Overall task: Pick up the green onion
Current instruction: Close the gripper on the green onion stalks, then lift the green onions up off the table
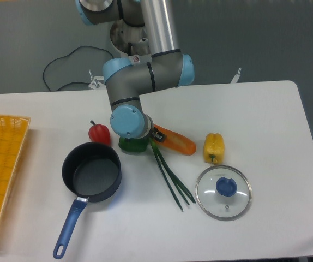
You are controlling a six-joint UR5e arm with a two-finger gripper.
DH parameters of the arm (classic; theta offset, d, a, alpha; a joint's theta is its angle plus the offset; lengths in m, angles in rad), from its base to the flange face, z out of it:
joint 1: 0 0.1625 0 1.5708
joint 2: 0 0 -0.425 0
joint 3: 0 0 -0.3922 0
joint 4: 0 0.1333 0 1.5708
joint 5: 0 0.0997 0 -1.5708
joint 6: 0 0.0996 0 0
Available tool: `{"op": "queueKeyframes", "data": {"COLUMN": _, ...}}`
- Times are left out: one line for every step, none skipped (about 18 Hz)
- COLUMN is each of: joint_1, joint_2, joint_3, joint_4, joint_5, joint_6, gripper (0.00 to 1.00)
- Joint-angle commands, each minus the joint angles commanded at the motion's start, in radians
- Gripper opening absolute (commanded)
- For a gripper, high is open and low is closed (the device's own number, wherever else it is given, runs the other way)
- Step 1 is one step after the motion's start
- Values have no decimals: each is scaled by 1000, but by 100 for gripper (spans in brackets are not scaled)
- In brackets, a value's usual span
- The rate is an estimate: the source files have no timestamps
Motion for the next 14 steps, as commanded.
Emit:
{"op": "queueKeyframes", "data": {"joint_1": 0, "joint_2": 2, "joint_3": 2, "joint_4": 0, "joint_5": 0, "joint_6": 0, "gripper": 70}}
{"op": "queueKeyframes", "data": {"joint_1": 0, "joint_2": 3, "joint_3": 3, "joint_4": -2, "joint_5": -2, "joint_6": -2, "gripper": 65}}
{"op": "queueKeyframes", "data": {"joint_1": 0, "joint_2": 3, "joint_3": 5, "joint_4": 0, "joint_5": -3, "joint_6": -2, "gripper": 62}}
{"op": "queueKeyframes", "data": {"joint_1": 0, "joint_2": 2, "joint_3": 5, "joint_4": 0, "joint_5": -3, "joint_6": -5, "gripper": 58}}
{"op": "queueKeyframes", "data": {"joint_1": 0, "joint_2": 2, "joint_3": 6, "joint_4": 0, "joint_5": -3, "joint_6": -5, "gripper": 54}}
{"op": "queueKeyframes", "data": {"joint_1": 0, "joint_2": 2, "joint_3": 8, "joint_4": 0, "joint_5": -5, "joint_6": -6, "gripper": 47}}
{"op": "queueKeyframes", "data": {"joint_1": 0, "joint_2": 3, "joint_3": 8, "joint_4": 0, "joint_5": -5, "joint_6": -8, "gripper": 43}}
{"op": "queueKeyframes", "data": {"joint_1": 0, "joint_2": 3, "joint_3": 8, "joint_4": 0, "joint_5": -6, "joint_6": -12, "gripper": 39}}
{"op": "queueKeyframes", "data": {"joint_1": 0, "joint_2": 3, "joint_3": 9, "joint_4": 0, "joint_5": -5, "joint_6": -21, "gripper": 37}}
{"op": "queueKeyframes", "data": {"joint_1": 0, "joint_2": 2, "joint_3": 9, "joint_4": 0, "joint_5": -5, "joint_6": -34, "gripper": 29}}
{"op": "queueKeyframes", "data": {"joint_1": 0, "joint_2": 0, "joint_3": 9, "joint_4": 0, "joint_5": -5, "joint_6": -47, "gripper": 24}}
{"op": "queueKeyframes", "data": {"joint_1": 0, "joint_2": 0, "joint_3": 11, "joint_4": 0, "joint_5": -5, "joint_6": -57, "gripper": 21}}
{"op": "queueKeyframes", "data": {"joint_1": 0, "joint_2": 0, "joint_3": 12, "joint_4": 0, "joint_5": -5, "joint_6": -60, "gripper": 18}}
{"op": "queueKeyframes", "data": {"joint_1": 0, "joint_2": 0, "joint_3": 12, "joint_4": 0, "joint_5": -5, "joint_6": -60, "gripper": 16}}
